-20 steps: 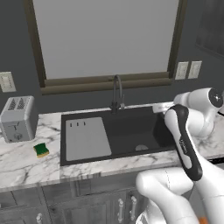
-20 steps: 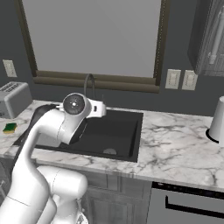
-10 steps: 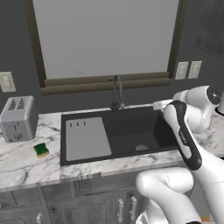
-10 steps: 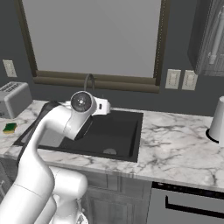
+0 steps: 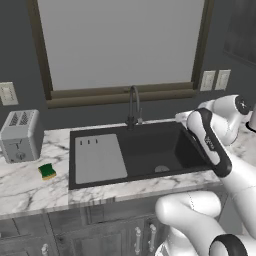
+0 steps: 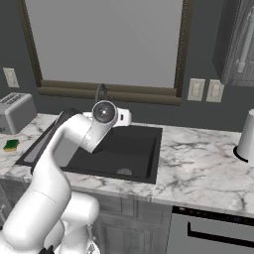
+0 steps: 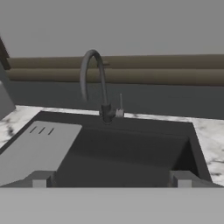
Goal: Soak the sponge with water for a few seconds and then drop it inside the sink.
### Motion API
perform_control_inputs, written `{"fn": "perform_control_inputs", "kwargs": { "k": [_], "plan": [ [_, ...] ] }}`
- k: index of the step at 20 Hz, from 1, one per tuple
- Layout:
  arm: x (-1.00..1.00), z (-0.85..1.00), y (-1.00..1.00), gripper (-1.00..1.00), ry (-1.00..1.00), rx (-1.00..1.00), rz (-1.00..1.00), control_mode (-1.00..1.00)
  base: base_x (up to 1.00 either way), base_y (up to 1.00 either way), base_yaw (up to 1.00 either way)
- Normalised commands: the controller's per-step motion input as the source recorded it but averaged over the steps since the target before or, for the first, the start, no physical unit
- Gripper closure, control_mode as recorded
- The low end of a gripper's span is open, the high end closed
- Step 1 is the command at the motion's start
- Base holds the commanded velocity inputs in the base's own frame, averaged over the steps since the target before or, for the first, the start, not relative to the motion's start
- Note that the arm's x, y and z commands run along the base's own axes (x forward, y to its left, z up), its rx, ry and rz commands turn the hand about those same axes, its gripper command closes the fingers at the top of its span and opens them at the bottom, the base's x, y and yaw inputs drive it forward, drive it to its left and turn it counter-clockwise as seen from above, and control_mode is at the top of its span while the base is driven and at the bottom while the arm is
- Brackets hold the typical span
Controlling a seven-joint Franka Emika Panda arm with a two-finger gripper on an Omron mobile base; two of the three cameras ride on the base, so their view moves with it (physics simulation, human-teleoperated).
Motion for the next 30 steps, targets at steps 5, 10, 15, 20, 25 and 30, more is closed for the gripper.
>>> {"fn": "perform_control_inputs", "kwargs": {
  "k": [5, 10, 15, 20, 25, 30],
  "plan": [
    [0.08, -0.03, -0.02, -1.0, -0.01, 0.0, 0.0, -1.0, 0.0, 0.0, 0.0],
    [0.01, -0.18, 0.0, -1.0, -0.09, 0.0, 0.01, -1.0, 0.0, 0.0, 0.0],
    [0.0, -0.04, 0.0, -1.0, -0.1, 0.0, 0.03, -1.0, 0.0, 0.0, 0.0],
    [0.0, -0.02, 0.02, -1.0, -0.1, 0.0, 0.04, -1.0, 0.0, 0.0, 0.0],
    [0.0, 0.0, 0.0, -1.0, -0.13, 0.0, 0.06, -1.0, 0.0, 0.0, 0.0],
    [0.0, 0.0, 0.0, -1.0, -0.09, 0.0, 0.09, -1.0, 0.0, 0.0, 0.0]
  ]
}}
